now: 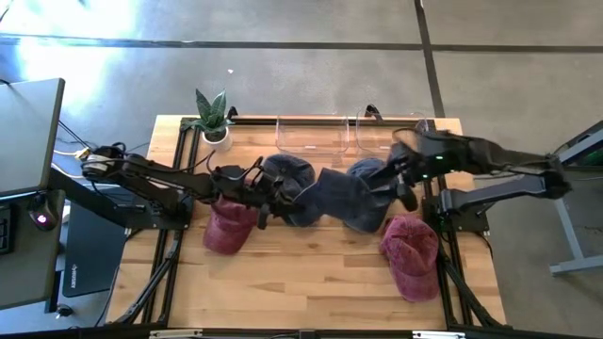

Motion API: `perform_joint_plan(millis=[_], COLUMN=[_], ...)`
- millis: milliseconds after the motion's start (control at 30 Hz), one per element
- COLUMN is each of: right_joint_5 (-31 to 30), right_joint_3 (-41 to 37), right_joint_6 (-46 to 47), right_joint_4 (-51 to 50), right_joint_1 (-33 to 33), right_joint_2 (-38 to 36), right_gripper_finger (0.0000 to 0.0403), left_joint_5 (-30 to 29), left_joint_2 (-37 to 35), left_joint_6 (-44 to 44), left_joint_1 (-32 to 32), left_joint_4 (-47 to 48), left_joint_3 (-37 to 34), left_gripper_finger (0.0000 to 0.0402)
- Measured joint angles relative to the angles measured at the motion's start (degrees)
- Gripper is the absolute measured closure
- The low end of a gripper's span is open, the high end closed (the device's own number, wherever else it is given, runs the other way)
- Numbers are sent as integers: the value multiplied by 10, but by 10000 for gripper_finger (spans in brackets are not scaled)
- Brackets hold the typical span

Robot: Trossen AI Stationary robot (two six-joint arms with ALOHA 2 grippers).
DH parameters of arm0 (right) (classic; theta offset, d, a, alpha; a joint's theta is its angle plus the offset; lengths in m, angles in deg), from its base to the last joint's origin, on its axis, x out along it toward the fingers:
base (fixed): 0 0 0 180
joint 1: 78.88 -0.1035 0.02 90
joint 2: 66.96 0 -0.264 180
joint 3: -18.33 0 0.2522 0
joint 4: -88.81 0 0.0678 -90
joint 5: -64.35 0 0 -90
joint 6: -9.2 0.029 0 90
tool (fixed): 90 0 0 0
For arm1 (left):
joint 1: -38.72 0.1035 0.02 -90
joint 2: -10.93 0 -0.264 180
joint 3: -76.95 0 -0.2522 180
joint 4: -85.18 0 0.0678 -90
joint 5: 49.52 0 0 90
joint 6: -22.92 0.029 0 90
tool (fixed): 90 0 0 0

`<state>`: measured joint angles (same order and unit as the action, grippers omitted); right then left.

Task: Pick & Place hat
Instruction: Put the bottom dark blue cap into the left transparent bin

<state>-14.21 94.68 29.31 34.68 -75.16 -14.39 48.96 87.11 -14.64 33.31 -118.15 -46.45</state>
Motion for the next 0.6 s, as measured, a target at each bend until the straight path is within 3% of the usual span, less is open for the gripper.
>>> perform_joint_plan(millis=[167, 333, 467, 600], right_joint_5=[62, 91, 150, 197], right_joint_3=[12, 11, 11, 11], right_joint_6=[-27, -37, -37, -12], right_joint_4=[-6, 21, 89, 132], right_joint_1=[-3, -11, -24, -28], right_joint_2=[76, 121, 132, 126], right_gripper_finger=[126, 153, 223, 338], left_joint_5=[10, 18, 24, 25], left_joint_2=[0, 0, 0, 0], left_joint_6=[14, 15, 35, 53], left_joint_1=[2, 2, 2, 2], left_joint_4=[6, 18, 21, 36], left_joint_3=[0, 0, 0, 0], left_gripper_finger=[401, 401, 401, 401])
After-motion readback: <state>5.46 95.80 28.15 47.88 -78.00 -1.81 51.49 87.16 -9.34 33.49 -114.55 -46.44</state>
